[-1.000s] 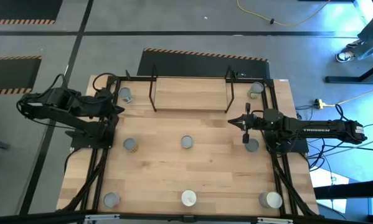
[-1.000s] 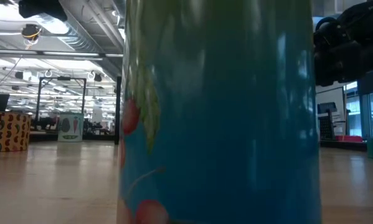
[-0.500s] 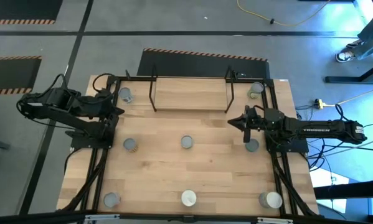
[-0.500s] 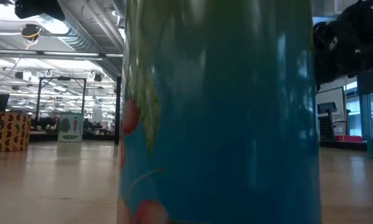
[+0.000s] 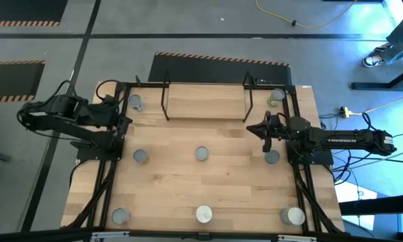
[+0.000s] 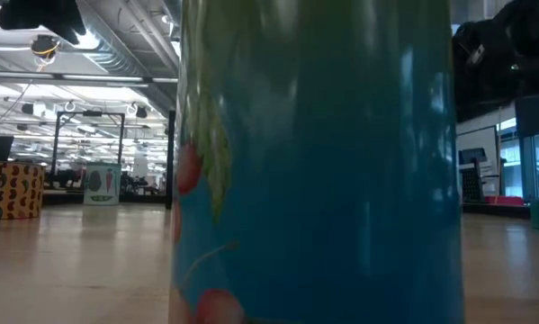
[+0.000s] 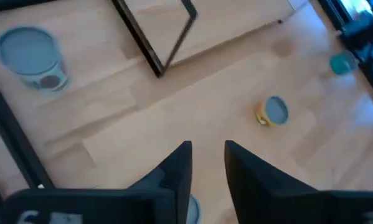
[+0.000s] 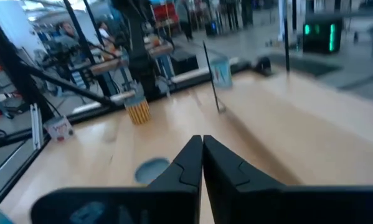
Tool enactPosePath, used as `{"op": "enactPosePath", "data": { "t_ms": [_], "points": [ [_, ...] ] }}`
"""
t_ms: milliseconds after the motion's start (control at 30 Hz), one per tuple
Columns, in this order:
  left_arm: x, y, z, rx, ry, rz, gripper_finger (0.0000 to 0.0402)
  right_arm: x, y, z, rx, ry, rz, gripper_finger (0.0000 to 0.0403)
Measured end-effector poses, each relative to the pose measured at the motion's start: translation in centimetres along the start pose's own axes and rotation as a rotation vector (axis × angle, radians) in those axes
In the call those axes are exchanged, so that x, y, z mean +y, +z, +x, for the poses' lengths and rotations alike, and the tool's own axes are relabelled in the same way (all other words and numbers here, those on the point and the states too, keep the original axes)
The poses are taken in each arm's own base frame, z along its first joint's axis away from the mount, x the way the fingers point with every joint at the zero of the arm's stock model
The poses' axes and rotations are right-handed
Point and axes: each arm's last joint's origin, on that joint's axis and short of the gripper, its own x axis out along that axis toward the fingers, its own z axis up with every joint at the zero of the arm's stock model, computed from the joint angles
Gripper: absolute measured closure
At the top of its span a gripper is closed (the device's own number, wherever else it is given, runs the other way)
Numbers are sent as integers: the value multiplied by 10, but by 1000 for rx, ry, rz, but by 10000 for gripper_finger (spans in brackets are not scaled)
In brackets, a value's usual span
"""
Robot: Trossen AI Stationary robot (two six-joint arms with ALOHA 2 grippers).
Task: Pick and place cans onto a shelf
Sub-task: Put the white can on the shelf
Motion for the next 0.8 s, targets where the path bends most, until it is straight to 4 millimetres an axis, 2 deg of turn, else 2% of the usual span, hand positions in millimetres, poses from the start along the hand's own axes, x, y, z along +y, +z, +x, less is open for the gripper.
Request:
{"op": "enactPosePath", "data": {
  "t_ms": [133, 267, 567, 800],
  "points": [
    [-1, 3, 4, -34, 47, 8, 305, 3, 11, 1, -52, 11, -24, 385],
    [-4, 8, 11, -42, 108, -13, 305, 8, 32, 2, -105, 21, -49, 385],
    [-8, 28, 41, -93, 329, -135, 307, 27, 107, -3, -108, 17, -106, 385],
    [2, 52, 71, -67, 514, -325, 307, 42, 162, -16, -156, 25, -101, 385]
  ]
}}
